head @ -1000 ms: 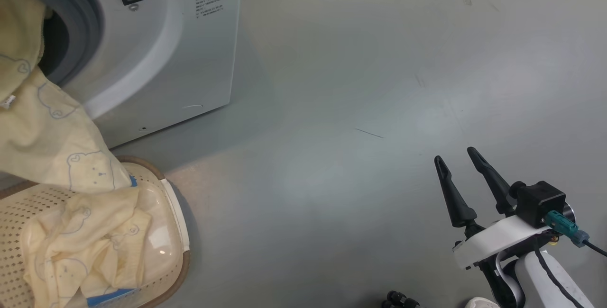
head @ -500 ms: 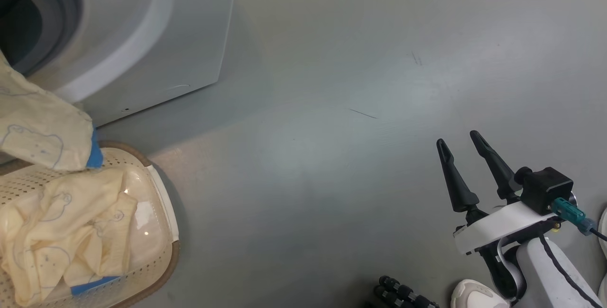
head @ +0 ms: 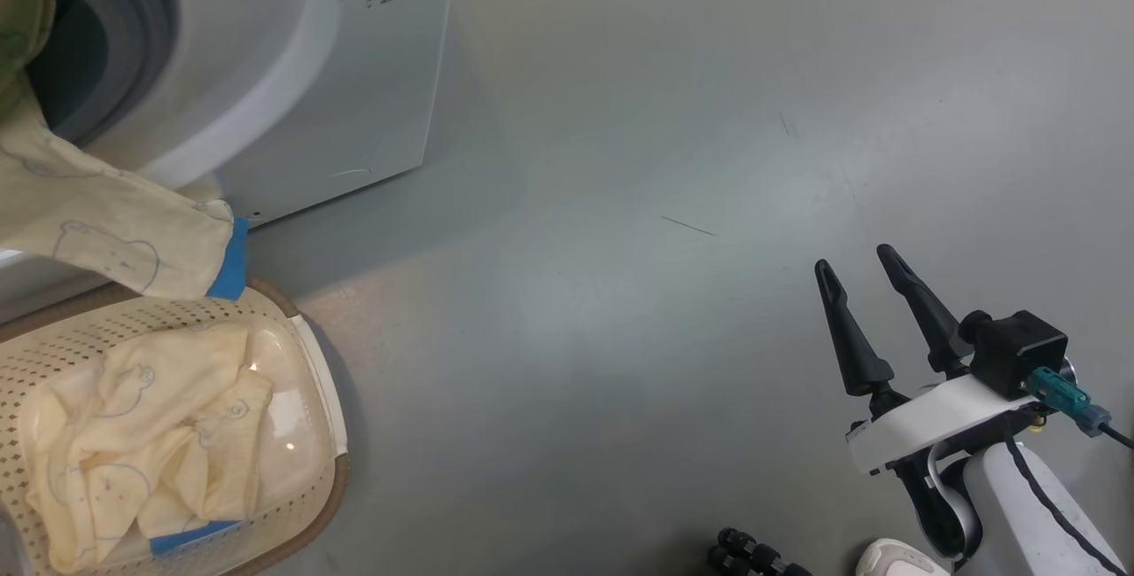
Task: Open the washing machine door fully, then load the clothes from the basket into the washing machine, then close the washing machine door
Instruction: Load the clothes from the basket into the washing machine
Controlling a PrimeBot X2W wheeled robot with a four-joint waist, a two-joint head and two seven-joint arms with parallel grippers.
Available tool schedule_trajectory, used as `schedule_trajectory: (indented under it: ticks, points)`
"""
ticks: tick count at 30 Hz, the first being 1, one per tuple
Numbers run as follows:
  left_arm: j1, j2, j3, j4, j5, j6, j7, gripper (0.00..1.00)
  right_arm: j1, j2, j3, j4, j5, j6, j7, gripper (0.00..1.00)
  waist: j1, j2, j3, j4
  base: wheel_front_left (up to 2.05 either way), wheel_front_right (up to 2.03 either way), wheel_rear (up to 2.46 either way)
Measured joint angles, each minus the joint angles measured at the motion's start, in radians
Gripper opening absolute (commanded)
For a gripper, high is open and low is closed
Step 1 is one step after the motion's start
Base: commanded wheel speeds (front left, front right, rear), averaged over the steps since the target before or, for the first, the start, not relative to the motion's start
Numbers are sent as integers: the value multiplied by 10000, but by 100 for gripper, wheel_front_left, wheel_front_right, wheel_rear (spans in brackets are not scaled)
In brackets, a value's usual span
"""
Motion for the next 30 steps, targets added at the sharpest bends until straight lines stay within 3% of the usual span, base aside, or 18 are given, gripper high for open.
schedule_trajectory:
  ticks: [30]
  points:
    - [297, -1885, -148, 1522, -46, 86, -186, 100, -62, -105, -625, 96, 17, 0, 0, 100, -1, 0, -892, 1309, 0, 0, 0]
